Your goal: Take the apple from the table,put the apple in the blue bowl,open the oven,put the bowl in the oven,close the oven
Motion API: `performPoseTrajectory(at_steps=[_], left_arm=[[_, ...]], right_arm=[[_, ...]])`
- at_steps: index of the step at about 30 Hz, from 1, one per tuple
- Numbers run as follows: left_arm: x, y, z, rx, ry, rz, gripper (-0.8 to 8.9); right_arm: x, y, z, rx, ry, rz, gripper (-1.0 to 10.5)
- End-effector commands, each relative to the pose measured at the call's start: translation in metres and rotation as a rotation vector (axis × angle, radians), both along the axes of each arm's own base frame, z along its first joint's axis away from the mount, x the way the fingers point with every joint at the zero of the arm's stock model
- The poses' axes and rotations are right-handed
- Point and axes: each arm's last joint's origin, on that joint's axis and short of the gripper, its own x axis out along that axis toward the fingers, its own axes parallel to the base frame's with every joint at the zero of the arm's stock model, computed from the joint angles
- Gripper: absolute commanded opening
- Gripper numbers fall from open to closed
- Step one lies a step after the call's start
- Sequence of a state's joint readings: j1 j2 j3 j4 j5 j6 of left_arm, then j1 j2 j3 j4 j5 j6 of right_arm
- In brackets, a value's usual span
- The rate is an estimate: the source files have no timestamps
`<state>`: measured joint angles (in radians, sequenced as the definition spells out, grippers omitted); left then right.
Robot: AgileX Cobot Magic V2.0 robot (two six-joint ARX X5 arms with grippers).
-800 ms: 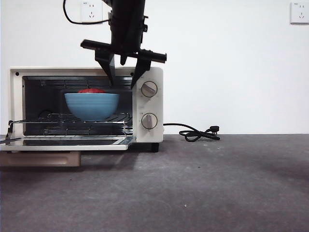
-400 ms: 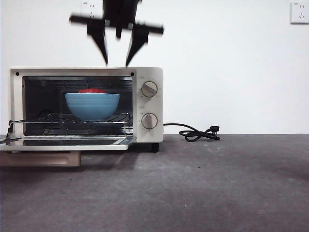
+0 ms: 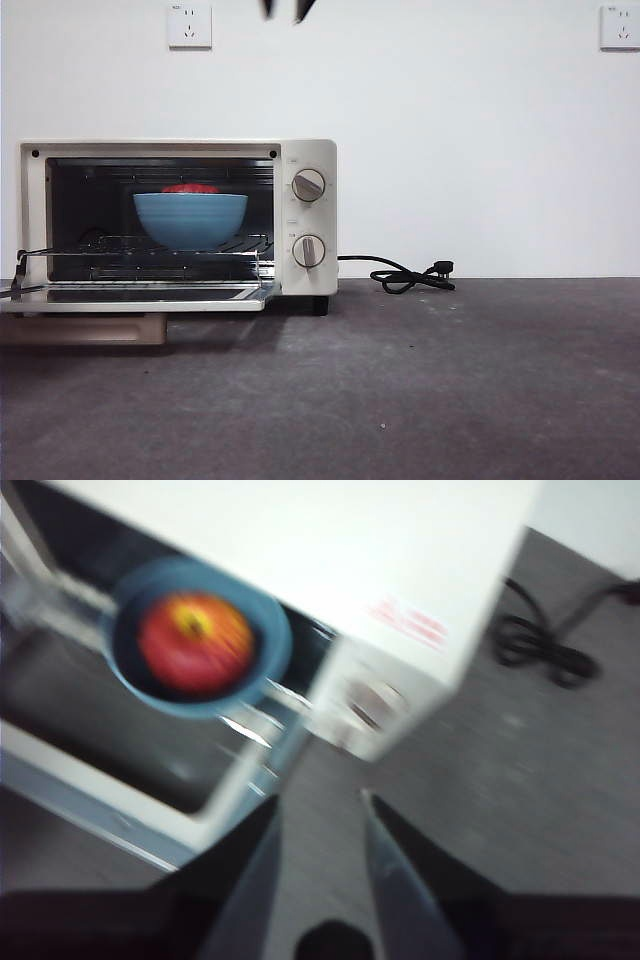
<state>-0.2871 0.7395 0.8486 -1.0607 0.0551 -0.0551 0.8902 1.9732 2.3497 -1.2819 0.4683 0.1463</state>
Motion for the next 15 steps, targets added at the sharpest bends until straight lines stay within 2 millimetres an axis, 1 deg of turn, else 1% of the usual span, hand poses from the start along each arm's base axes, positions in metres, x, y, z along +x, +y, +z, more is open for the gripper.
performPoseTrajectory(at_steps=[1, 3, 7, 9, 12, 15], left_arm=[[0.005, 0.010, -0.002, 0.039, -0.005, 0.038, -0.09], [0.010, 0.018, -0.003, 0.032, 0.001, 0.093, -0.09], [0.023, 0.033, -0.003, -0.107, -0.013, 0.149, -0.09], [0.032, 0.044, -0.005, -0.171, -0.011, 0.188, -0.09], [0.045, 0.059, -0.011, -0.259, 0.012, 0.242, -0.09], [0.058, 0.074, -0.019, -0.284, 0.037, 0.320, -0.09]], right_arm=[[-0.010, -0.015, 0.011, -0.100, -0.029, 0.016, 0.9], [-0.018, -0.025, 0.021, -0.112, -0.038, 0.026, 0.9], [-0.037, -0.050, 0.046, -0.078, -0.086, 0.047, 0.9], [-0.051, -0.066, 0.058, -0.052, -0.106, 0.047, 0.9], [-0.072, -0.092, 0.065, -0.037, -0.119, 0.045, 0.9], [-0.094, -0.119, 0.063, -0.006, -0.145, 0.042, 0.8]])
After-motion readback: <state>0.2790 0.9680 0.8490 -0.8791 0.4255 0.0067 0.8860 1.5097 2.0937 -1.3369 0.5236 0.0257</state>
